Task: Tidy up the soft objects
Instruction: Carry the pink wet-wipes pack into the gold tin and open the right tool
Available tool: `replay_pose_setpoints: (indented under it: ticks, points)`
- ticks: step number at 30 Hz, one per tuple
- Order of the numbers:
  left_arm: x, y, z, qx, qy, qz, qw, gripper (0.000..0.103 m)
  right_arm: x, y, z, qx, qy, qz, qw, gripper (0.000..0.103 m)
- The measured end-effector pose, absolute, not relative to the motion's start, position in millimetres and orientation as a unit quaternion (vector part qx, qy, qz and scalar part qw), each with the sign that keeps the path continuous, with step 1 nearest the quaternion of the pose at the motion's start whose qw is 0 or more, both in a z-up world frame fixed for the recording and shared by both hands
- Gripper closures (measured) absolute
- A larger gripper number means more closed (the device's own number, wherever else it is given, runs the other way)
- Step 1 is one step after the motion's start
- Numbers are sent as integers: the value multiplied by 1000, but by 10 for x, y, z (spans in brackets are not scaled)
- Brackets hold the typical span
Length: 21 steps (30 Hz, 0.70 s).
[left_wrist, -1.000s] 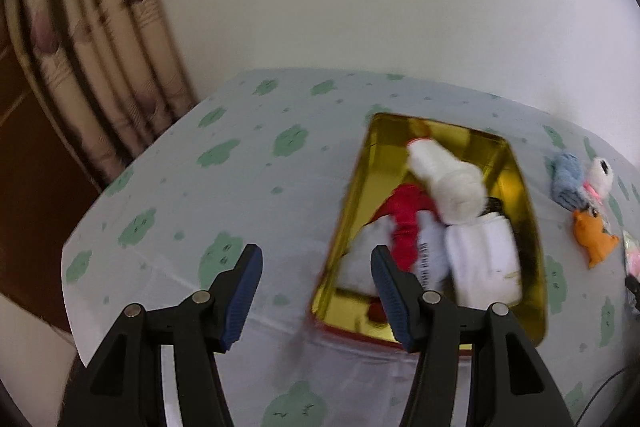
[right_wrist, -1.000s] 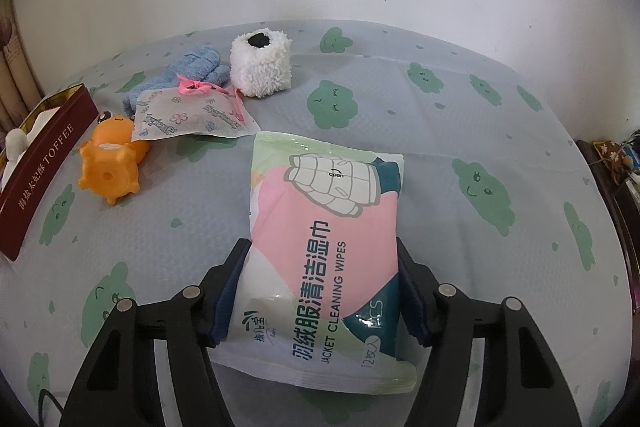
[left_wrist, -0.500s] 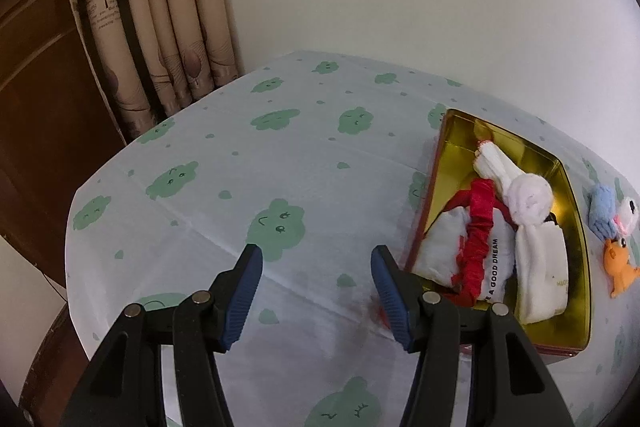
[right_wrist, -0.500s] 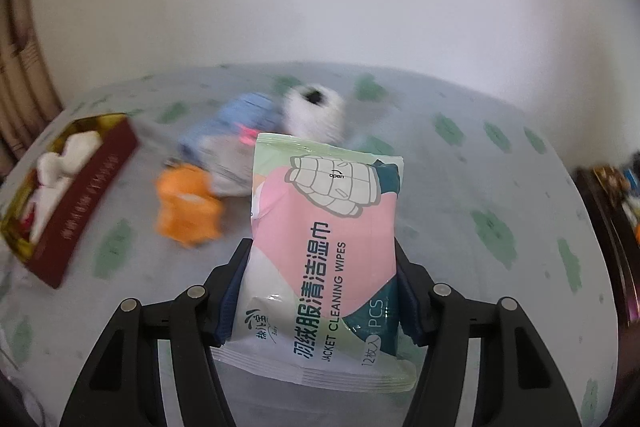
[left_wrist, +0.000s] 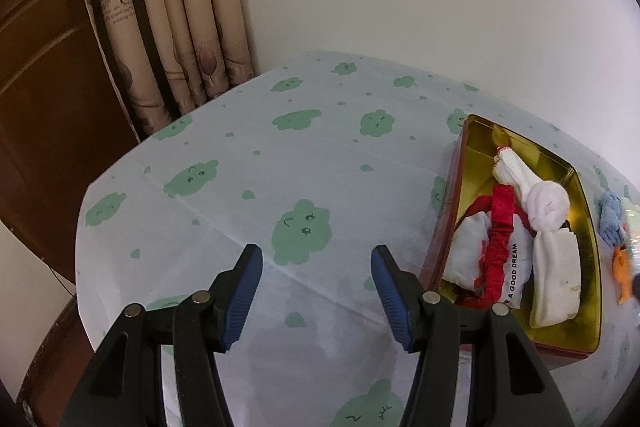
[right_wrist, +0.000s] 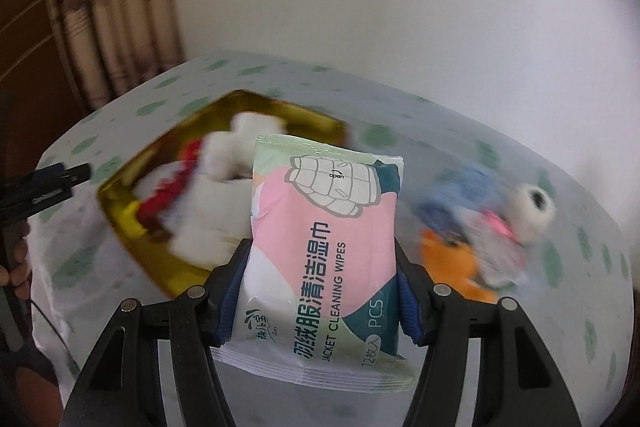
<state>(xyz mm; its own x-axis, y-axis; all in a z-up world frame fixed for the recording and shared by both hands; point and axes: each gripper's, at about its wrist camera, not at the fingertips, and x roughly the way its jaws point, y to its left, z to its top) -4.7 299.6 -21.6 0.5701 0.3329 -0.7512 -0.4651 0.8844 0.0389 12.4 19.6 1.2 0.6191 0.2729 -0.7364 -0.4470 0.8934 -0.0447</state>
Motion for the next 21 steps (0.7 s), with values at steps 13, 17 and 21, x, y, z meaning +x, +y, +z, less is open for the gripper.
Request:
replay_pose_setpoints:
  ticks: [13, 17, 21]
  points:
    - [-97, 3063, -209, -100, 404, 238, 878, 45, 199, 994, -133, -168, 394, 251, 868, 44]
    - [-99, 3044, -197, -93, 402, 237, 880, 45, 290, 1108, -218, -175, 396, 252, 866, 44]
    - [-103, 3044, -192, -89, 402, 241, 879, 45, 340, 1212, -303, -186, 391, 247, 867, 44]
